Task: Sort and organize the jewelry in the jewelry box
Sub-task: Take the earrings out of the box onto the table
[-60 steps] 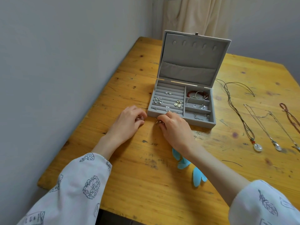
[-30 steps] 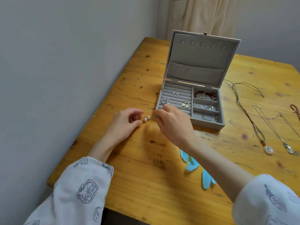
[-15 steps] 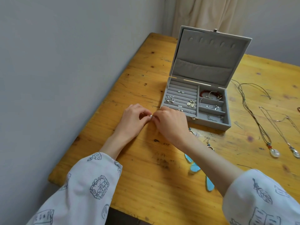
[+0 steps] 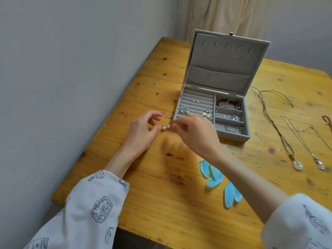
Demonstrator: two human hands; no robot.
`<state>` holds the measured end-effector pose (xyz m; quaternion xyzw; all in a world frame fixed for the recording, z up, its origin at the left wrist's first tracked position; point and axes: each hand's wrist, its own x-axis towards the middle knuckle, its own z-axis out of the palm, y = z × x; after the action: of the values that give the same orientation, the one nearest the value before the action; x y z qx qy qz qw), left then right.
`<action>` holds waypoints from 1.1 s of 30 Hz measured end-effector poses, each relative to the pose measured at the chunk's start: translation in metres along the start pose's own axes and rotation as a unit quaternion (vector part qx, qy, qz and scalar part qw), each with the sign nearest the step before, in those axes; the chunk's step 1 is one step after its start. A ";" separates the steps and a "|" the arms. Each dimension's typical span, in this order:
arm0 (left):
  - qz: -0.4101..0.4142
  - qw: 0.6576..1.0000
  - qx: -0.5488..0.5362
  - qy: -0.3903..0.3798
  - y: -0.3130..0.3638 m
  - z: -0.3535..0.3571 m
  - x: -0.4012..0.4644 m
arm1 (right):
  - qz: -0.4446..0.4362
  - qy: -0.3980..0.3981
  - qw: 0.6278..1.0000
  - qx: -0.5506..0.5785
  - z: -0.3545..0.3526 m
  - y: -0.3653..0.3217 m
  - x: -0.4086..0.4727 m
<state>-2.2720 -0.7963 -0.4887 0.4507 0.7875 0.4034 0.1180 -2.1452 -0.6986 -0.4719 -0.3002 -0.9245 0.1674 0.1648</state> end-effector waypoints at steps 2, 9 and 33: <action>0.030 0.999 0.030 0.008 0.007 0.002 -0.003 | 0.031 0.039 0.998 0.039 -0.011 0.014 -0.007; 0.063 0.986 0.148 -0.044 0.024 0.035 -0.010 | 0.041 -0.044 0.998 -0.006 -0.012 0.041 -0.031; 0.041 0.993 0.095 -0.047 0.023 0.053 -0.010 | 0.041 -0.067 0.997 0.006 -0.003 0.040 -0.031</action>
<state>-2.2235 -0.7705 -0.5075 0.5101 0.7970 0.3091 0.0950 -2.1006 -0.6866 -0.4915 -0.3248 -0.9194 0.1995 0.0973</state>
